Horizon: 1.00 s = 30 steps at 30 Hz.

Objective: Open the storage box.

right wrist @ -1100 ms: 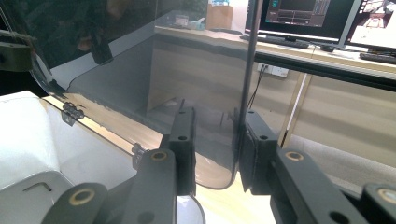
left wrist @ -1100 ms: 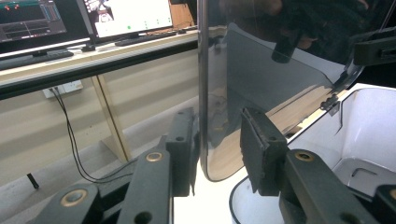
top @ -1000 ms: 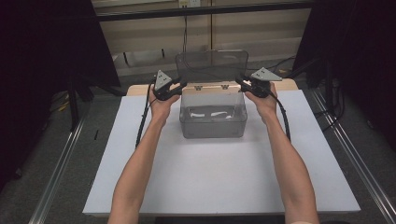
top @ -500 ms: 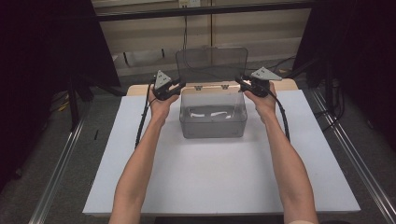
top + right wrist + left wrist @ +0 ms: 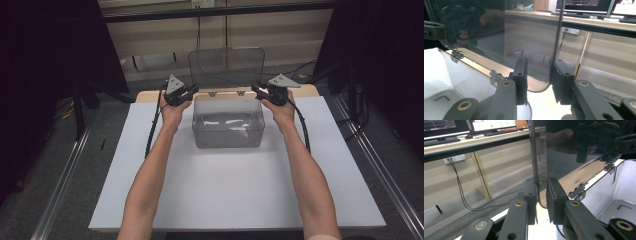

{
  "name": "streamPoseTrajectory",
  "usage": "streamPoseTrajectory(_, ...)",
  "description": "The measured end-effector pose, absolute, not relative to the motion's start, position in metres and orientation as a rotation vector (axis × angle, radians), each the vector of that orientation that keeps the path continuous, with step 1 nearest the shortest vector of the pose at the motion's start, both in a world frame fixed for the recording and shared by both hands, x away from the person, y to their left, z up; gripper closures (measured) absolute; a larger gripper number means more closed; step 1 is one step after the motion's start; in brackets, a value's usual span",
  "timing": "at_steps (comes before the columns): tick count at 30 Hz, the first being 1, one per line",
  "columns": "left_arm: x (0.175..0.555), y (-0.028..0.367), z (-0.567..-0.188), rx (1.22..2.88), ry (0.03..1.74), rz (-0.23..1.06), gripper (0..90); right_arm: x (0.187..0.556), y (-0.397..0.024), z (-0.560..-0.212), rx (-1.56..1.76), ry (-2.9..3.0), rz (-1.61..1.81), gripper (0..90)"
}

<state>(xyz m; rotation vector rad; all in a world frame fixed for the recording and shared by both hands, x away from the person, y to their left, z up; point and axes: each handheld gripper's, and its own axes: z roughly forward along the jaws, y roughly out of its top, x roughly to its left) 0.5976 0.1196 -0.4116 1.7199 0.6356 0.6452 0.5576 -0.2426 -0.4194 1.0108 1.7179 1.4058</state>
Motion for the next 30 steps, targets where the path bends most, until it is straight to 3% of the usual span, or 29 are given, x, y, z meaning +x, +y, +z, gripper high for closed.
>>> streamPoseTrajectory(12, 0.6, 0.1172, -0.4131, 1.711, 0.667, 0.633, 76.1, 0.5607, -0.243, -0.423, 1.053, 1.703, 1.422, 68.3)
streamPoseTrajectory(30, 0.6047, 0.1116, -0.4141, 1.725, 0.712, 0.591, 66.6, 0.5646, -0.2413, -0.4241, 1.099, 1.713, 1.428, 61.9)
